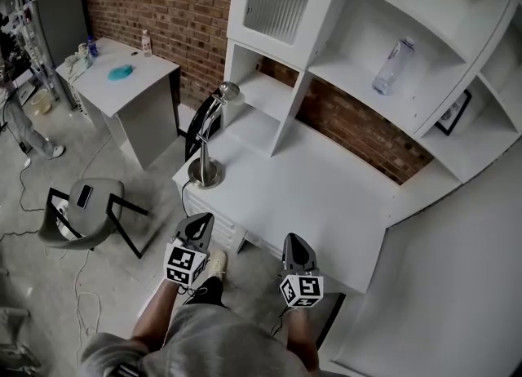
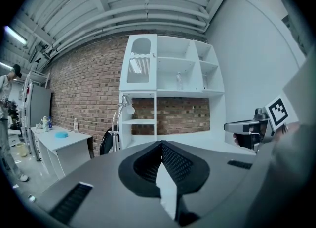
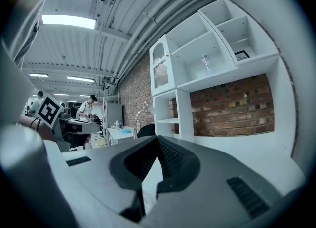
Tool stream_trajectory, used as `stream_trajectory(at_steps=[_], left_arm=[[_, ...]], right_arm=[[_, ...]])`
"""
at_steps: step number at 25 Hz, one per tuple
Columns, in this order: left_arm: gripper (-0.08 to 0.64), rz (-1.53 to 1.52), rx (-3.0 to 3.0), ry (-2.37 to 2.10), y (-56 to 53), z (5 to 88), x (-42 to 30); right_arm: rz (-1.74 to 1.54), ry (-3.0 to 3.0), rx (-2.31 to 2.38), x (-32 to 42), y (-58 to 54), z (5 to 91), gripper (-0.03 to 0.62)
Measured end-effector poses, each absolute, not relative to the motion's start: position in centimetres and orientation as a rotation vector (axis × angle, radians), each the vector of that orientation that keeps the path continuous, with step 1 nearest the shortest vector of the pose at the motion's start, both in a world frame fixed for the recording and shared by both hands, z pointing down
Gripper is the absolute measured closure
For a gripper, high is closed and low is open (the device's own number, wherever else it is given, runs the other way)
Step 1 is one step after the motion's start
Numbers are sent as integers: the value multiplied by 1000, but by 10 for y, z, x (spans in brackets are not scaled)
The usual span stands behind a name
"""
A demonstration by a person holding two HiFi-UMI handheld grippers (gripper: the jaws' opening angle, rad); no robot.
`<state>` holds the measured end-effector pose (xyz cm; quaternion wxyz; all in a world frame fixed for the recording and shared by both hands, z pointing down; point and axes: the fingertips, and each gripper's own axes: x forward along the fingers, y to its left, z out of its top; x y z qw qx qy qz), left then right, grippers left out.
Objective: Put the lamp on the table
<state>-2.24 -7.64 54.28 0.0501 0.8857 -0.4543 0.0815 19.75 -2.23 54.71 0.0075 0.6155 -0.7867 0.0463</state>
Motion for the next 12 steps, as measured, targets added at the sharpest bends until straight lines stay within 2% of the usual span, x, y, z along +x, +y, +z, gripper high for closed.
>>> stream_trajectory(at_steps=[12], left_arm=[[557, 256, 2697, -1377, -76, 544, -20]], right_arm=[[153, -2458, 1919, 199, -22, 550, 569]])
